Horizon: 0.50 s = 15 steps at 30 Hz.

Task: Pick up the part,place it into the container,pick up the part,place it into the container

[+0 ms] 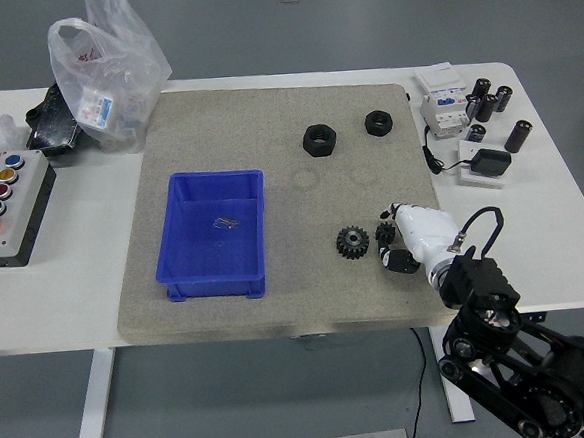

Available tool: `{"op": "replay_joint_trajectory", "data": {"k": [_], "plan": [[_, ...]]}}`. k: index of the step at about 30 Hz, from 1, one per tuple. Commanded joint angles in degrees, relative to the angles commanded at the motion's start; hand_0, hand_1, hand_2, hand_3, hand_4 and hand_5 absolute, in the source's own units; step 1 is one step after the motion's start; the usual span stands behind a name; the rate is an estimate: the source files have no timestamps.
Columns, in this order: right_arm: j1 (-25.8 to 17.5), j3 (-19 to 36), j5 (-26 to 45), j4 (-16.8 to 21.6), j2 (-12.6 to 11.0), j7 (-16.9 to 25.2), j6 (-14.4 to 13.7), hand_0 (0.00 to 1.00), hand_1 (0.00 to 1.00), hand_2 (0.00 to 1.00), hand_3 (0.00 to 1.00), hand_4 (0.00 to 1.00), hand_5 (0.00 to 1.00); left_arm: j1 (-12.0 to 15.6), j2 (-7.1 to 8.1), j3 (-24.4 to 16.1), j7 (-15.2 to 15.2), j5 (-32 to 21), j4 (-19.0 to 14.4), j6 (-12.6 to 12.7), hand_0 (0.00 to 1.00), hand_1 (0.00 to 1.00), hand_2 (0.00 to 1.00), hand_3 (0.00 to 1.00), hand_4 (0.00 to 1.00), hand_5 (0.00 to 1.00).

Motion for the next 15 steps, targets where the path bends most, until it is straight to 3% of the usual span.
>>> {"op": "replay_joint_trajectory", "data": {"k": [3, 4, 9, 10, 15], "plan": [[0.1, -0.1, 0.2, -0.4, 0.0, 0.0, -0.2, 0.185, 0.429, 0.767, 0.797, 0.571, 0.242, 0.0, 0.00, 0.1, 0.0, -0.1, 0.0, 0.0, 0.615, 0.587, 0.565, 0.619, 0.597, 0.372], [0.1, -0.2, 0.3, -0.6, 0.1, 0.0, -0.4, 0.177, 0.410, 0.691, 0.765, 0.506, 0.279, 0.0, -0.01, 0.1, 0.0, -0.1, 0.0, 0.0, 0.615, 0.587, 0.565, 0.619, 0.597, 0.372], [0.4, -1.1, 0.9, -1.6, 0.2, 0.0, -1.4, 0.177, 0.410, 0.691, 0.765, 0.506, 0.279, -0.1, -0.06, 0.2, 0.0, -0.1, 0.0, -0.1, 0.615, 0.587, 0.565, 0.619, 0.597, 0.372], [0.5, -1.3, 1.0, -1.7, 0.2, 0.0, -1.6, 0.161, 0.384, 0.463, 0.631, 0.255, 0.132, 0.0, -0.07, 0.2, 0.0, -0.1, 0.0, -0.1, 0.614, 0.587, 0.565, 0.619, 0.597, 0.373], [0.7, -1.8, 1.2, -2.3, 0.4, 0.0, -2.6, 0.161, 0.384, 0.463, 0.631, 0.255, 0.132, -0.1, -0.05, 0.2, -0.1, -0.1, 0.0, -0.1, 0.614, 0.587, 0.565, 0.619, 0.597, 0.373]]}}
